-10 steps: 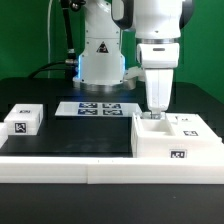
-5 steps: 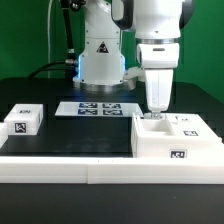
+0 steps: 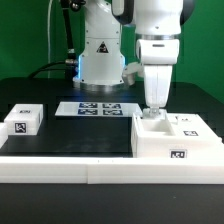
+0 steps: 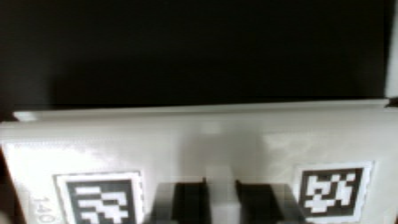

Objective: Assemble cabinet

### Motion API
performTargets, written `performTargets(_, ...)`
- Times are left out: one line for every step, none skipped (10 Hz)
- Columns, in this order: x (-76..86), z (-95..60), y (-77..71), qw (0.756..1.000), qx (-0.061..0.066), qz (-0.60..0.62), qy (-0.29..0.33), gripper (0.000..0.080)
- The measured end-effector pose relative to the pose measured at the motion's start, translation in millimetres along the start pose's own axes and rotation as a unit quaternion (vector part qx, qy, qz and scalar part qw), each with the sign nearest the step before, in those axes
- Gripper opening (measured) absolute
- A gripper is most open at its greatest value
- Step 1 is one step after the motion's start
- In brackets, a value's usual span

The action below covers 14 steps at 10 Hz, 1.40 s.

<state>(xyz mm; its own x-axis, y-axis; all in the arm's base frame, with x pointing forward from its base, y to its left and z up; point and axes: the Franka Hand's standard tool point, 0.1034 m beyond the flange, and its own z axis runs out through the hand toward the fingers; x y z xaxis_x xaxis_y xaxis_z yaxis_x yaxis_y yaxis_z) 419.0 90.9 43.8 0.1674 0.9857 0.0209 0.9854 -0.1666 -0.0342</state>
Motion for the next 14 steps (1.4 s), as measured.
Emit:
performTargets(-1.1, -8.9, 0.9, 1.000, 0.000, -0.002, -0.006, 0.0068)
performTargets(-3.0, -16.0, 2.8, 1.000, -0.002, -0.001, -0.010, 0.0068)
performTargets(-5.1, -19.6, 4.3, 1.000, -0.003, 0.000, -0.012, 0.0068)
performTargets(-9.2, -21.4, 7.4, 1.000, -0.004, -0.002, -0.012, 0.0068)
performTargets(-15.0, -21.5, 11.5, 1.000, -0.005, 0.000, -0.011, 0.0068)
performTargets(-20.7, -20.4, 16.3, 1.000, -0.005, 0.001, -0.009, 0.0068)
performTargets(-24.7, -19.7, 22.0, 1.000, -0.005, 0.005, -0.008, 0.0068)
performTargets(-26.3, -20.2, 26.8, 1.000, -0.007, 0.009, -0.007, 0.0068)
performTargets(-26.0, -21.6, 29.7, 1.000, -0.009, 0.010, -0.006, 0.0068)
performTargets(-24.8, -22.6, 30.7, 1.000, -0.010, 0.011, -0.006, 0.0068)
performTargets(-23.1, -23.8, 32.7, 1.000, -0.012, 0.012, -0.005, 0.0068)
performTargets(-21.5, -24.5, 34.7, 1.000, -0.013, 0.013, -0.004, 0.0068)
performTargets(-19.9, -24.5, 35.6, 1.000, -0.014, 0.013, -0.004, 0.0068)
performTargets(-18.5, -22.3, 34.3, 1.000, -0.012, 0.012, -0.004, 0.0068)
